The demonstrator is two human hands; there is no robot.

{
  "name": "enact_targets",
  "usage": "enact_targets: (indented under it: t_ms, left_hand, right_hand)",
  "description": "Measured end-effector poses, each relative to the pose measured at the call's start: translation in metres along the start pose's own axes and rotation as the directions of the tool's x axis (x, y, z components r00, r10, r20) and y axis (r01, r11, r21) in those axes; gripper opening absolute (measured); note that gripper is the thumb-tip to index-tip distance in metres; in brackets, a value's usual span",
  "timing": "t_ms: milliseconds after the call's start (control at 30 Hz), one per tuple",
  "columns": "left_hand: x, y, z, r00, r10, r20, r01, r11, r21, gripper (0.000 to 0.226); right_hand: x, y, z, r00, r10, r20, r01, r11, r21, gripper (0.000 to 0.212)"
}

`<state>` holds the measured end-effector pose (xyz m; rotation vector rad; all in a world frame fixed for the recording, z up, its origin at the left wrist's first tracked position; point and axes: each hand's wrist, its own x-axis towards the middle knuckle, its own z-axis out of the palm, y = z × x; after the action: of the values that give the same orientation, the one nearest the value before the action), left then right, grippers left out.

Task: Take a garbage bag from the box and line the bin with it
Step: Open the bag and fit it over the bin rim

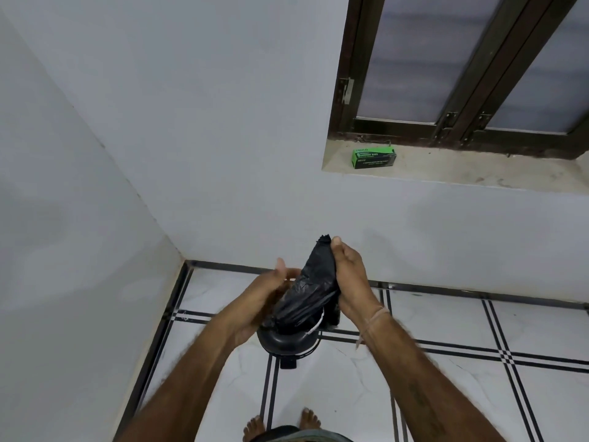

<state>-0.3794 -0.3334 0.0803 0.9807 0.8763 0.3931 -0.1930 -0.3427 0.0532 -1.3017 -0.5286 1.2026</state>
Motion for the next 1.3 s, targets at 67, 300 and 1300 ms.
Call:
enact_targets:
  t_ms: [67, 300, 1300]
  left_hand:
    - [0.003, 0.005, 0.011, 0.998, 0.050, 0.035, -0.052, 0.998, 0.037, 0.042]
    - [0.010, -0.006, 0.022, 0.996, 0.069, -0.056, -0.077, 0.984, -0.158, 0.035]
    - [0.015, -0.035, -0.005, 0.874, -0.217, -0.434, -0.195, 0.661, -0.724, 0.044]
  right_hand:
    - [0.000, -0.003, 0.001, 0.999, -0.006, 0.032, 0.007, 1.000, -0.029, 0.041]
    - [0.001, -0.003, 0.007, 0.999, -0.041, 0.022, 0.043, 0.993, -0.110, 0.041]
    - [-0.009, 0.000, -0.028, 0.838, 0.544, 0.044, -0.509, 0.750, 0.423, 0.032]
